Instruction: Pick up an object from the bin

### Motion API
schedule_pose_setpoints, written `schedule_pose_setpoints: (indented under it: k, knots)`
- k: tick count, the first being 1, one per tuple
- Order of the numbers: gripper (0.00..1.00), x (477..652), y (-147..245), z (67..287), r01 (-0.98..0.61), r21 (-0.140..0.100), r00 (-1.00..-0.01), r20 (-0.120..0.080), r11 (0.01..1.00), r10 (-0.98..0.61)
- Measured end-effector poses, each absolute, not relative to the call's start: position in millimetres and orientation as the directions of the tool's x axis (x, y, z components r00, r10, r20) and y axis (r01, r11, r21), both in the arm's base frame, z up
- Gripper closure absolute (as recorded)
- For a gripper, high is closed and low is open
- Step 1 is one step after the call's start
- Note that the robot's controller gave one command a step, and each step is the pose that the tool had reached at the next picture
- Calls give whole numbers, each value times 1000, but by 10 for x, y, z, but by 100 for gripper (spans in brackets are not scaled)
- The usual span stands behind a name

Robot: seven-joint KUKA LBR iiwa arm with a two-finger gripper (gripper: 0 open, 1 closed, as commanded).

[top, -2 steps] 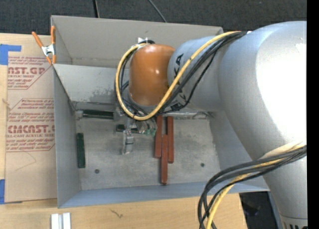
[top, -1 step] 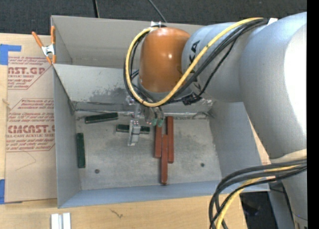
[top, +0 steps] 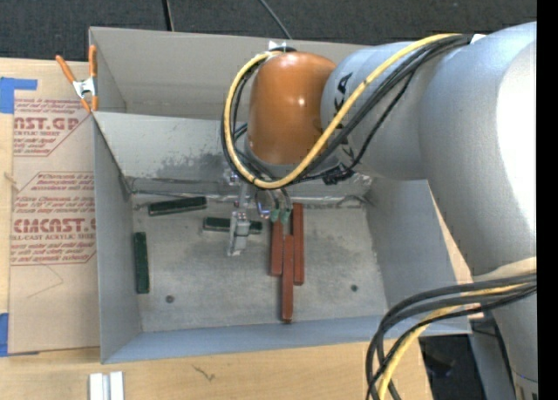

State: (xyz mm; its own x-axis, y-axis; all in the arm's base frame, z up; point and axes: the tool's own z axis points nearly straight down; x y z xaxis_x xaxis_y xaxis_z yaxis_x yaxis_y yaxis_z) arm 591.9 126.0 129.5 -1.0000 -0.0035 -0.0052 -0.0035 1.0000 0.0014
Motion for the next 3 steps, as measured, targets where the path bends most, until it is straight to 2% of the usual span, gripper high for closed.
schedule_pose_setpoints:
  k: [1,2,3]
  knots:
    - [0,5925,1090,665,150,0,-989,3,989,150]
    - [100,5918,953,711,123,2,-992,-3,992,123]
    - [100,5918,953,711,123,2,-992,-3,992,123]
